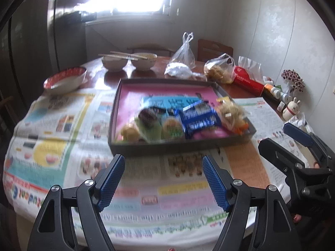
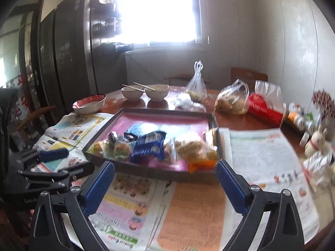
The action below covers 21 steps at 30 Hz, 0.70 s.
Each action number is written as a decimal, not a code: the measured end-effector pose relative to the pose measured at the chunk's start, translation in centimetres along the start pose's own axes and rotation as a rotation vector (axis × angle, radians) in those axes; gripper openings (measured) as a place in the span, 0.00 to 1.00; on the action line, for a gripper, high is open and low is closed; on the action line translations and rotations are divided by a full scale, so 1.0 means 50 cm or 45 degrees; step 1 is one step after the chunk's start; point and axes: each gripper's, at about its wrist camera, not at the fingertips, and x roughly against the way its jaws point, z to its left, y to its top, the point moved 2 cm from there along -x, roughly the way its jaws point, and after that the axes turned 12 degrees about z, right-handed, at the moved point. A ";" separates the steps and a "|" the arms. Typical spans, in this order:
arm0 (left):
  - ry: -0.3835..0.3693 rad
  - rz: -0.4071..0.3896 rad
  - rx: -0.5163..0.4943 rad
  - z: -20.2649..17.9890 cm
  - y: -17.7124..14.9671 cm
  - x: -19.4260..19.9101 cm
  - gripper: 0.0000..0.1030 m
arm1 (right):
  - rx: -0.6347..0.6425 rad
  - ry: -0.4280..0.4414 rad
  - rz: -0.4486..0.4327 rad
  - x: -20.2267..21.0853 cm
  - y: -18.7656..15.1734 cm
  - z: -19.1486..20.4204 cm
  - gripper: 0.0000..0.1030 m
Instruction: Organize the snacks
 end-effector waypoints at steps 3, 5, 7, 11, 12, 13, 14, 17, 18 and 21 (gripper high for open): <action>0.020 0.021 -0.006 -0.002 -0.032 -0.006 0.75 | -0.009 -0.034 0.039 -0.008 -0.021 -0.002 0.95; 0.023 0.044 -0.013 -0.006 -0.046 -0.013 0.75 | -0.026 -0.020 0.062 -0.010 -0.033 -0.006 0.95; 0.025 0.056 -0.026 -0.011 -0.058 -0.016 0.75 | -0.044 -0.021 0.071 -0.010 -0.043 -0.008 0.95; 0.021 0.074 -0.047 -0.018 -0.074 -0.018 0.75 | -0.071 -0.022 0.090 -0.008 -0.066 -0.011 0.95; 0.021 0.072 -0.046 -0.018 -0.077 -0.018 0.75 | -0.078 -0.020 0.098 -0.009 -0.070 -0.012 0.95; 0.020 0.071 -0.046 -0.017 -0.078 -0.017 0.75 | -0.080 -0.022 0.107 -0.010 -0.075 -0.013 0.95; 0.020 0.075 -0.047 -0.017 -0.081 -0.018 0.75 | -0.081 -0.027 0.114 -0.011 -0.078 -0.013 0.95; 0.015 0.074 -0.042 -0.014 -0.083 -0.017 0.75 | -0.077 -0.043 0.122 -0.010 -0.088 -0.013 0.95; 0.017 0.076 -0.039 -0.014 -0.084 -0.017 0.75 | -0.078 -0.042 0.124 -0.009 -0.090 -0.013 0.95; 0.021 0.081 -0.043 -0.015 -0.085 -0.018 0.75 | -0.076 -0.044 0.124 -0.007 -0.093 -0.010 0.95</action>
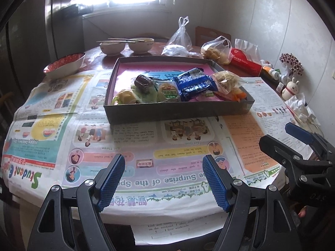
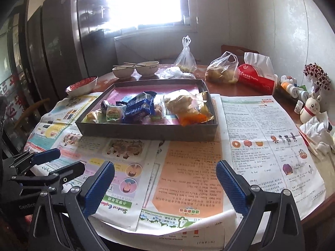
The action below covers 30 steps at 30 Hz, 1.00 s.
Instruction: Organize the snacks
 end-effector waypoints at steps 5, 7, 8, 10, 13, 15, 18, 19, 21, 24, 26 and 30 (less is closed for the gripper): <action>0.007 0.018 -0.013 -0.003 -0.005 -0.006 0.75 | 0.008 -0.010 -0.009 0.006 -0.003 0.005 0.95; 0.009 0.020 -0.013 -0.003 -0.006 -0.006 0.75 | 0.005 -0.013 -0.007 0.006 -0.003 0.005 0.95; 0.008 0.019 -0.014 -0.003 -0.006 -0.006 0.75 | 0.002 -0.012 -0.007 0.006 -0.004 0.004 0.95; 0.008 0.018 -0.013 -0.003 -0.007 -0.004 0.75 | -0.002 -0.014 -0.003 0.007 -0.005 0.003 0.95; 0.011 0.018 -0.015 -0.004 -0.007 -0.004 0.75 | -0.007 -0.014 -0.004 0.008 -0.008 0.000 0.95; 0.016 0.019 -0.016 -0.004 -0.008 -0.003 0.75 | -0.007 -0.013 -0.002 0.008 -0.009 0.000 0.95; 0.028 0.017 -0.018 -0.004 -0.008 -0.003 0.75 | -0.004 -0.013 0.001 0.008 -0.011 0.001 0.95; 0.028 0.017 -0.017 -0.004 -0.008 -0.003 0.75 | -0.003 -0.012 0.004 0.007 -0.012 0.001 0.95; 0.031 0.017 -0.015 -0.003 -0.009 -0.002 0.75 | -0.005 -0.011 0.006 0.005 -0.012 0.001 0.95; 0.038 0.020 -0.014 -0.001 -0.009 -0.003 0.75 | -0.009 -0.010 0.012 0.002 -0.011 0.000 0.95; 0.045 0.021 -0.014 0.000 -0.009 -0.004 0.75 | -0.008 -0.013 0.010 0.003 -0.011 0.000 0.95; 0.052 0.024 -0.013 0.001 -0.009 -0.005 0.75 | -0.011 -0.014 0.008 0.001 -0.011 -0.002 0.95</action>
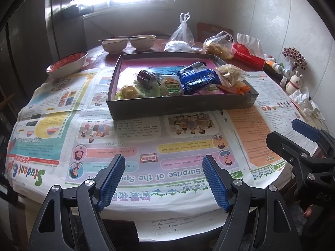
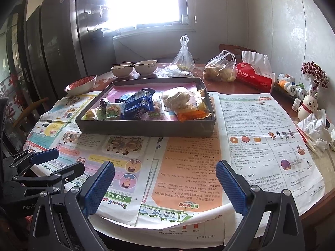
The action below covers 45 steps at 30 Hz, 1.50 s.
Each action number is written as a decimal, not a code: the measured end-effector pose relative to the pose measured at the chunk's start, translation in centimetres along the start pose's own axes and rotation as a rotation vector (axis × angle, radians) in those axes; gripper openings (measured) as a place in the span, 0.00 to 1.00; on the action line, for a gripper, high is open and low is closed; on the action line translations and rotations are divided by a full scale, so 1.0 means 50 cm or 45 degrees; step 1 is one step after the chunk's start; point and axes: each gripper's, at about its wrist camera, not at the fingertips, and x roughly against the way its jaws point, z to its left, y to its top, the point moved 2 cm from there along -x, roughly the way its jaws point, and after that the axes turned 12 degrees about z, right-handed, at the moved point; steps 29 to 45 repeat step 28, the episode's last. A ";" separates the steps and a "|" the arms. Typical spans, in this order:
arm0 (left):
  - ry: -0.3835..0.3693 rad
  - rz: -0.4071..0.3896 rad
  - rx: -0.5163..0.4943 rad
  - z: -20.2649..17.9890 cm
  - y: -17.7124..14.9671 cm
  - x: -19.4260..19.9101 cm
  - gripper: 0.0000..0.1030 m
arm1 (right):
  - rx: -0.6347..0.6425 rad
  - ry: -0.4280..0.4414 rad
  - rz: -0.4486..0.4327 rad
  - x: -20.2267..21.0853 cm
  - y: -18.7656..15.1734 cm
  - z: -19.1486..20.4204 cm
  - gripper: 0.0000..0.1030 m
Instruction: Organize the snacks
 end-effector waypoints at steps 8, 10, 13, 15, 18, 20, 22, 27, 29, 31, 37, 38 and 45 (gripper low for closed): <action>0.011 0.003 -0.001 0.001 -0.001 -0.001 0.75 | -0.010 -0.005 0.000 -0.002 -0.001 -0.004 0.95; 0.014 0.005 -0.001 0.001 -0.001 -0.001 0.75 | -0.015 -0.005 0.001 -0.003 -0.001 -0.007 0.95; 0.014 0.011 0.001 0.002 0.000 -0.005 0.75 | -0.022 -0.010 0.001 -0.005 0.001 -0.013 0.95; 0.002 0.018 -0.001 0.002 0.001 -0.008 0.75 | -0.027 -0.015 0.003 -0.007 0.003 -0.018 0.95; 0.002 0.023 -0.006 0.004 0.005 -0.013 0.75 | -0.042 -0.023 0.006 -0.011 0.007 -0.029 0.95; 0.036 0.028 -0.007 0.009 0.009 -0.019 0.75 | -0.059 -0.027 0.008 -0.014 0.011 -0.039 0.95; 0.065 0.027 -0.002 0.019 0.016 -0.024 0.75 | -0.076 -0.037 0.008 -0.018 0.016 -0.052 0.95; 0.019 0.020 0.046 0.079 0.051 -0.035 0.76 | -0.125 -0.027 0.038 -0.038 0.038 -0.100 0.95; 0.030 0.010 0.065 0.093 0.060 -0.034 0.76 | -0.132 -0.031 0.043 -0.042 0.042 -0.110 0.95; 0.030 0.010 0.065 0.093 0.060 -0.034 0.76 | -0.132 -0.031 0.043 -0.042 0.042 -0.110 0.95; 0.030 0.010 0.065 0.093 0.060 -0.034 0.76 | -0.132 -0.031 0.043 -0.042 0.042 -0.110 0.95; 0.030 0.010 0.065 0.093 0.060 -0.034 0.76 | -0.132 -0.031 0.043 -0.042 0.042 -0.110 0.95; 0.030 0.010 0.065 0.093 0.060 -0.034 0.76 | -0.132 -0.031 0.043 -0.042 0.042 -0.110 0.95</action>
